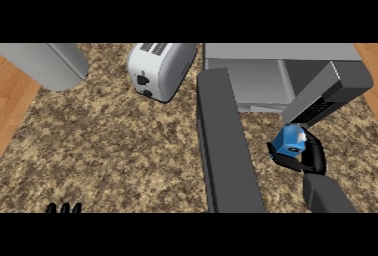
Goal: Pick up the milk, place it into the microwave and close the microwave
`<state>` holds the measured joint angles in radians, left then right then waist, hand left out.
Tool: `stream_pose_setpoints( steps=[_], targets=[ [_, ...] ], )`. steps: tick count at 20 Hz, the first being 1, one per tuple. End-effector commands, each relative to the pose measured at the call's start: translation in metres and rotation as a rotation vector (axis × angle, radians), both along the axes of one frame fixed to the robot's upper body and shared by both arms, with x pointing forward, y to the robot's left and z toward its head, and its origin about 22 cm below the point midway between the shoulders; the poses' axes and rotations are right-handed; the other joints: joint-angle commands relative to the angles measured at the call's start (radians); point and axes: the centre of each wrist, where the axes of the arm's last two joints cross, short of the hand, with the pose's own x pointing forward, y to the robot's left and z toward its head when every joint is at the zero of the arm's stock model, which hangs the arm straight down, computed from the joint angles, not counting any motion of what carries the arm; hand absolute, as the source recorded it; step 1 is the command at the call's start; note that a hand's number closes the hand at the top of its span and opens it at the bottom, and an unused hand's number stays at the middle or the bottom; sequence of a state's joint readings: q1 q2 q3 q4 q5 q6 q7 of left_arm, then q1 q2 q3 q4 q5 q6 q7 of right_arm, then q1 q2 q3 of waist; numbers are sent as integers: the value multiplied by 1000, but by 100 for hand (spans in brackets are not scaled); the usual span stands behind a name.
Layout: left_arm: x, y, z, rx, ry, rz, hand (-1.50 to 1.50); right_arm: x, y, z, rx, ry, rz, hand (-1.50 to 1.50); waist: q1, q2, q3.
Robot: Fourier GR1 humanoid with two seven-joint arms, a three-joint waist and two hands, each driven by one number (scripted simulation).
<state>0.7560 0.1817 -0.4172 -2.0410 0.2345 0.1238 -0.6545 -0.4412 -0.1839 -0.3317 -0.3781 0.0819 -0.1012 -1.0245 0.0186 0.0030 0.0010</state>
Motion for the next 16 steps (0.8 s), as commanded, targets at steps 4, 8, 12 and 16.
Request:
stream_pose_setpoints(
  steps=[4, 8, 12, 16],
  targets=[
    [2, -7, 1, 6, -13, -17, -150, 12, 8, 2, 37, -84, 0, 150, 11, 6, 2],
    [2, -2, 4, -6, -25, -14, -150, 22, 20, 6, 51, -124, 38, 150, 28, 14, 4],
    [-5, 7, -2, -18, -8, -16, -150, 33, 32, 12, 70, -142, 63, 150, 13, 5, 1],
    [-14, -7, 0, 7, -2, -12, -150, 19, 28, 3, 69, -158, 69, 150, 1, 0, 1]
  ],
)
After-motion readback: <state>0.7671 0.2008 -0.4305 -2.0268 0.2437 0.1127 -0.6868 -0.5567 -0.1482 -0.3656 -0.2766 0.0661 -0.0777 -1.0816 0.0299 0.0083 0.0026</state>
